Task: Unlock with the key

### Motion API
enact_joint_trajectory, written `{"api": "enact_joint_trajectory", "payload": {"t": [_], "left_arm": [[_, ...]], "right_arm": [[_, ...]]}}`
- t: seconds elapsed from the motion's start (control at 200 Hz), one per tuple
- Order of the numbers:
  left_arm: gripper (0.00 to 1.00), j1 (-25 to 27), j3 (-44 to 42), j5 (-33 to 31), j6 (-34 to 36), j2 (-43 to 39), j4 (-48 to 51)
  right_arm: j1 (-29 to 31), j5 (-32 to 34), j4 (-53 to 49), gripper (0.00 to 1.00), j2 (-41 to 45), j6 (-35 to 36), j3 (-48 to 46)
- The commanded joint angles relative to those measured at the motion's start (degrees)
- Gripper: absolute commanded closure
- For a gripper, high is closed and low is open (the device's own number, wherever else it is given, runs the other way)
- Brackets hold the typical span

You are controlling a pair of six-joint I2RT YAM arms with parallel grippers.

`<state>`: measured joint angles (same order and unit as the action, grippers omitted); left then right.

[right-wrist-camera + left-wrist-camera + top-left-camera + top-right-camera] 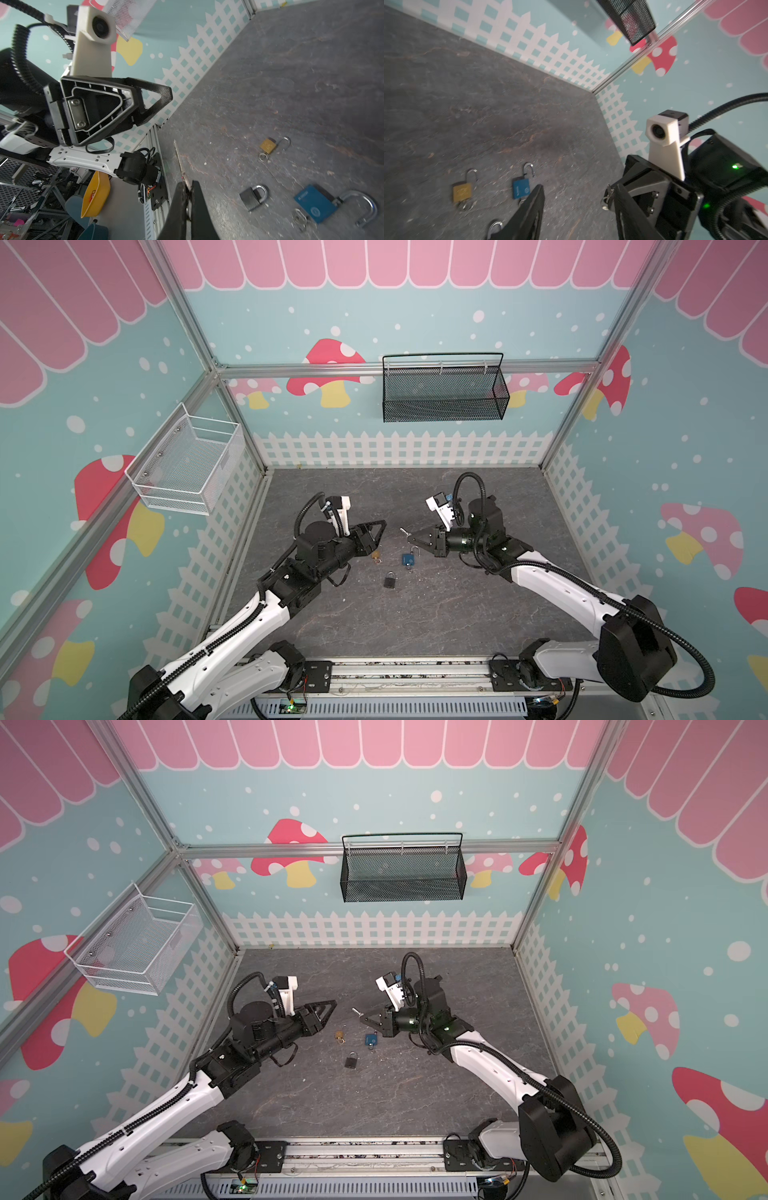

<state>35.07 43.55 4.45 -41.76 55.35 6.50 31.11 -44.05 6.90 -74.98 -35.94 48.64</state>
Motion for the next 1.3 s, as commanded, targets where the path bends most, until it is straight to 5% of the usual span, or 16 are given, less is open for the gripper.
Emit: {"api": "enact_joint_trajectory", "payload": {"t": [0.0, 0.565, 1.001, 1.296], "left_arm": [[0.43, 1.8, 0.6, -2.1, 1.1, 2.0, 11.0], [0.41, 11.3, 7.5, -10.3, 5.7, 25.4, 24.2], [0.42, 16.2, 19.2, -18.0, 2.3, 43.7, 31.5], [0.45, 16.4, 18.9, -20.8, -0.6, 45.4, 32.8]], "right_arm": [[-0.1, 3.0, -6.5, 1.00, 2.3, 3.0, -2.5], [-0.1, 6.5, -2.4, 1.00, 7.2, -4.6, -21.5], [-0.2, 7.3, -1.5, 1.00, 5.2, -4.3, -22.5], [-0.2, 7.4, -1.4, 1.00, 5.0, -3.9, -22.6]]}}
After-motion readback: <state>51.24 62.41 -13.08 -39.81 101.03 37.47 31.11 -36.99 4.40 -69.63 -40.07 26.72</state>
